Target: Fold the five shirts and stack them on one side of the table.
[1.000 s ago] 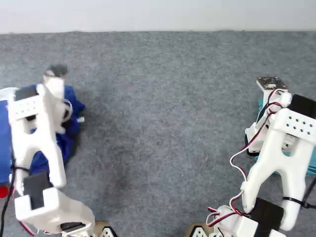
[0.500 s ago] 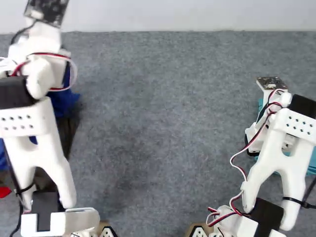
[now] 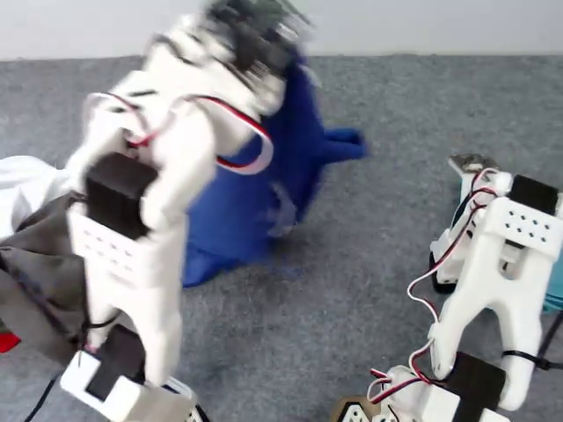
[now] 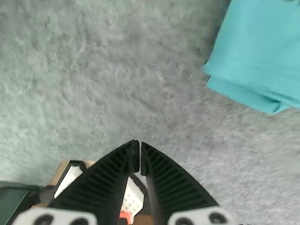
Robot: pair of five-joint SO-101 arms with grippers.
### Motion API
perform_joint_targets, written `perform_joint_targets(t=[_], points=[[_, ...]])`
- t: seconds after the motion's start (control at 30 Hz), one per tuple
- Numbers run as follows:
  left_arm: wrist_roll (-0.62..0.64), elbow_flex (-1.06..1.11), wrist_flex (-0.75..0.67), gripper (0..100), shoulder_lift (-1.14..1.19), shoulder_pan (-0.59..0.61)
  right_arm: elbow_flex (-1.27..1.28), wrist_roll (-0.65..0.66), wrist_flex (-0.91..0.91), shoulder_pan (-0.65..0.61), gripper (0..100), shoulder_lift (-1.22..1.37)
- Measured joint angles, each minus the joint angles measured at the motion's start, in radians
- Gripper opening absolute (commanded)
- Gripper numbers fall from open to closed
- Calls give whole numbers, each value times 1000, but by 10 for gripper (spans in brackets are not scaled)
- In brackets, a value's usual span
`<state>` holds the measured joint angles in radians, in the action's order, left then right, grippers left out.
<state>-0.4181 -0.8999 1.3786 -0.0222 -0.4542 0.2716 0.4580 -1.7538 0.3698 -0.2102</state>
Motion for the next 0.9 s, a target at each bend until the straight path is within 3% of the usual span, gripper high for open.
perform_joint_targets(t=[0.2,0.33,0.43,0.6,0.9], points=[[-37,-5,106,13,3,-77,9,0,0,0,9,0],[-37,-5,301,13,3,-69,9,0,0,0,9,0],[-35,75,348,13,-9,-6,9,0,0,0,9,0],[-32,359,356,13,-74,153,9,-2,6,-35,9,0],[-98,999,304,14,-196,405,12,-2,57,-285,30,0]])
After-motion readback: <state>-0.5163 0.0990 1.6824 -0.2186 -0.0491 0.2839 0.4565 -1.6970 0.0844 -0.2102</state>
